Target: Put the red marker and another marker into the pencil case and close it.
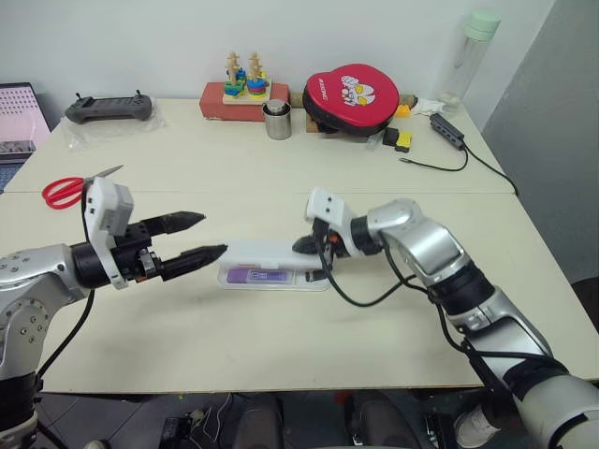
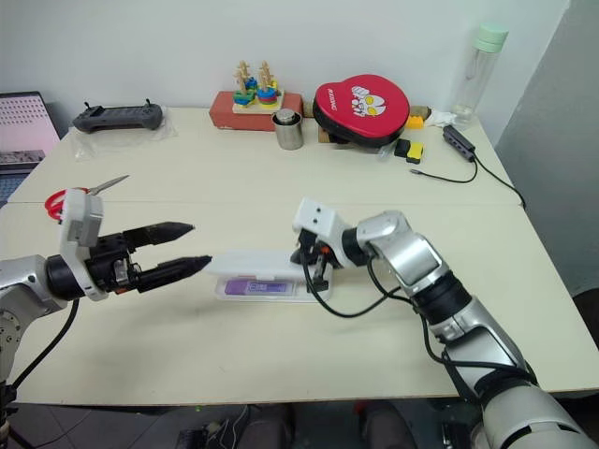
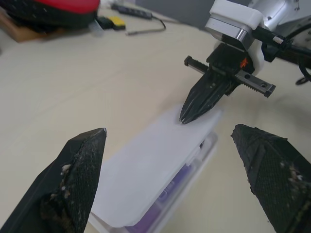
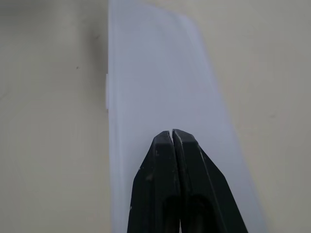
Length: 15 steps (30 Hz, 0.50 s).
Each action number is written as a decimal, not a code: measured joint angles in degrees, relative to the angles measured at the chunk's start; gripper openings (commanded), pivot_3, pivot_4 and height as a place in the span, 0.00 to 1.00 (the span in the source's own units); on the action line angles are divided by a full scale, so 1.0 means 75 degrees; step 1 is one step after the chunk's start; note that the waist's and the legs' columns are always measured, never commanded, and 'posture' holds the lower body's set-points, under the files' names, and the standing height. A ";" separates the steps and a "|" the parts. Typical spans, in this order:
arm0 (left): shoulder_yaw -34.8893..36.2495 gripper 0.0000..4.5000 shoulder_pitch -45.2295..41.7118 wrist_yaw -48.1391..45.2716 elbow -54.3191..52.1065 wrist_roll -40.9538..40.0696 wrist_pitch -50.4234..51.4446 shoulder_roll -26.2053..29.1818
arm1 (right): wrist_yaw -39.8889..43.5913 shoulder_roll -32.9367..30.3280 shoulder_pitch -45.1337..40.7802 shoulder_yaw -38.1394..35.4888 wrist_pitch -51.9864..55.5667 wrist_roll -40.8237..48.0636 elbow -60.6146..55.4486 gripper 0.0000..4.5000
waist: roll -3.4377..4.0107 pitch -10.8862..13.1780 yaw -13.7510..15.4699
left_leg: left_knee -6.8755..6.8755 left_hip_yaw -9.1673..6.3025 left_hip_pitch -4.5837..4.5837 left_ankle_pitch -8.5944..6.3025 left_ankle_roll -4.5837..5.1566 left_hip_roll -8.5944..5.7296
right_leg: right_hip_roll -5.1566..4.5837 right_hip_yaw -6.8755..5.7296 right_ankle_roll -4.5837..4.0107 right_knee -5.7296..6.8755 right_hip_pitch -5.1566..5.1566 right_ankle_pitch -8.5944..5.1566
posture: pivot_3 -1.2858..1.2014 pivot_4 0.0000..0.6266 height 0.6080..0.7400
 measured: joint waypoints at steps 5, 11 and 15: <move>-0.0295 1.00 -0.0120 0.0119 0.0011 0.0145 0.0037 0.0020 | -0.0101 -0.0036 0.0348 0.0010 -0.0105 -0.0016 -0.0173 0.01 | -0.0009 -0.0006 0.0002 | 0.0003 0.0004 0.0009 0.0000 0.0000 0.0003 | 0.0002 0.0006 0.0010 0.0001 0.0006 -0.0002 | 0.52 0.24 1.00; -0.0794 1.00 -0.1464 0.2025 0.1306 0.1125 0.0013 -0.0939 | -0.0383 0.0011 0.0674 -0.2308 0.0373 0.1476 -0.0936 0.12 | -0.0009 -0.0005 0.0108 | 0.0010 -0.0006 -0.0004 0.0000 0.0000 -0.0004 | 0.0002 -0.0003 0.0007 0.0000 0.0009 0.0004 | 0.52 0.24 1.00; -0.1013 1.00 -0.2045 0.2755 0.2380 0.2003 -0.0573 -0.1170 | -0.0495 -0.0630 0.0787 -0.3265 0.0724 0.1918 -0.1239 0.35 | -0.0013 -0.0008 0.0087 | 0.0006 -0.0002 -0.0003 0.0000 0.0000 -0.0003 | 0.0001 0.0002 0.0005 -0.0005 0.0009 0.0005 | 0.52 0.24 1.00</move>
